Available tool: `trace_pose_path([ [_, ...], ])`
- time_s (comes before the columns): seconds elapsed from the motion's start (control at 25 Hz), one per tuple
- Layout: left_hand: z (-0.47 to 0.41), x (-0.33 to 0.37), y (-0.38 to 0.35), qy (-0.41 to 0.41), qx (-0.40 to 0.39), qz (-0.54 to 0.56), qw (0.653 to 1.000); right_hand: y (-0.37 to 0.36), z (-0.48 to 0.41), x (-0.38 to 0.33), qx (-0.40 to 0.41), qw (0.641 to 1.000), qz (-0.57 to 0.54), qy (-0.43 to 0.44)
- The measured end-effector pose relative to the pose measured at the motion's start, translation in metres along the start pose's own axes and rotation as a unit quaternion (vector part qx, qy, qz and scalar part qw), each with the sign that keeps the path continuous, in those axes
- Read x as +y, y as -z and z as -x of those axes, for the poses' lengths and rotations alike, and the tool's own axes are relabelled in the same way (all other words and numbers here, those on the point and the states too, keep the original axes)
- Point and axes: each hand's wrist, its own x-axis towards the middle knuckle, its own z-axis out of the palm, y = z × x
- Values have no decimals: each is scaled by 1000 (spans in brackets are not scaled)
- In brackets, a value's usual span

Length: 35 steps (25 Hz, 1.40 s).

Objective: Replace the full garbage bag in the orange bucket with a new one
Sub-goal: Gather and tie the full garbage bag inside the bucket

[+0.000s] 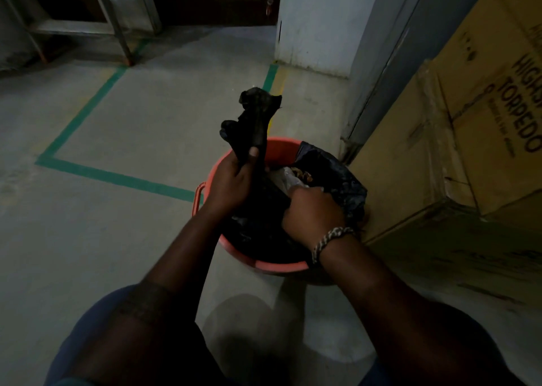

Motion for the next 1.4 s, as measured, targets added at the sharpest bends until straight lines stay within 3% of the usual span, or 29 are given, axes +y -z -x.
trace_pose_path([
  [0.16, 6, 5, 0, -32, -104, 35, 993, 36, -11, 2, 139, 988, -11, 65],
  [0.24, 10, 10, -1, -40, -171, 43, 984, 48, -13, -6, 169, 980, -37, 96],
  [0.4, 13, 23, -1, -68, -75, 12, 995, 42, -9, 2, 127, 987, -11, 101],
  [0.56, 13, 21, 10, -35, -18, 53, 998, 37, -2, 28, 27, 999, 31, 10],
  [0.68, 15, 28, 9, -53, -41, 89, 994, 50, -5, 32, 87, 996, 15, -13],
  [0.8, 21, 44, -2, -75, -99, 108, 986, 64, -12, 11, 196, 974, -56, 97],
  [0.88, 24, 43, -9, -88, -127, 103, 983, 69, -12, -8, 213, 959, -95, 162],
  [1.0, 25, 33, -12, -77, -123, 48, 988, 64, -10, -16, 203, 945, -134, 220],
  [1.12, 24, 36, -8, -57, -73, 49, 995, 57, -17, 1, 218, 933, -236, 161],
  [1.2, 22, 43, -5, -56, -41, 49, 996, 51, -23, 18, 161, 937, -284, 122],
  [1.32, 20, 47, 1, 11, -25, 116, 993, 41, -23, 38, 4, 963, -250, 95],
  [1.4, 21, 42, 2, 86, -9, 156, 984, 35, -22, 42, 44, 970, -222, 83],
])
